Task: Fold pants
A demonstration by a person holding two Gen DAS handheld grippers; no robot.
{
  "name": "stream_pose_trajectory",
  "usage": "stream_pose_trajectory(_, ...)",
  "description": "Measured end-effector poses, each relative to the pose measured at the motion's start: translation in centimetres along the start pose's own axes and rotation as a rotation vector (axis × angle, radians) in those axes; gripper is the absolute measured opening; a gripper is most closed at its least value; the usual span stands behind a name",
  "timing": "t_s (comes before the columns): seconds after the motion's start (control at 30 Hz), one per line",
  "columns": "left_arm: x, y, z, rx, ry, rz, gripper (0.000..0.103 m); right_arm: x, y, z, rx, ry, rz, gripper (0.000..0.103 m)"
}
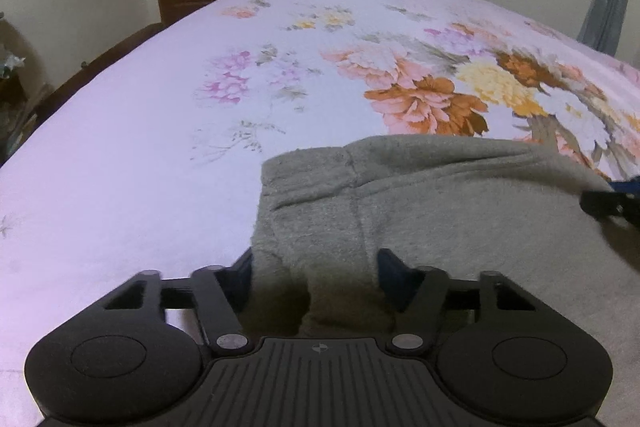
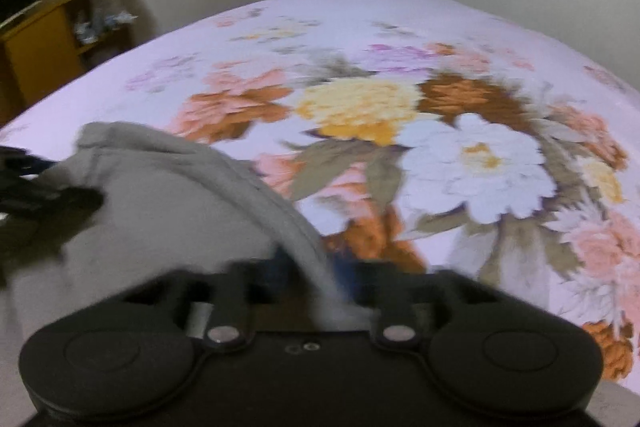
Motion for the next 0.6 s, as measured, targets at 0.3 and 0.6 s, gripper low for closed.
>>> stream_pose_trajectory(0.3,-1.0,7.2,1.1,-0.016,0.006,0.104,0.023,-2.5,13.9,-6.3,-0.006,0.145,0.202,0.007)
stream_pose_trajectory(0.6,-8.7,17.9,-0.3,-0.051,0.062,0.089,0.032,-14.9,21.2,-14.0,0.031,0.035,0.130,0.011)
Point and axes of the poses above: each gripper's, at about its wrist camera, not at the fingertips, and y roughly against the way its jaws point, z to its right, x to its top, the point moved 7 cm from there along -y, roughly the way its jaws point, and after that the axes turned 5 degrees about -x, right-handed, at the moved point
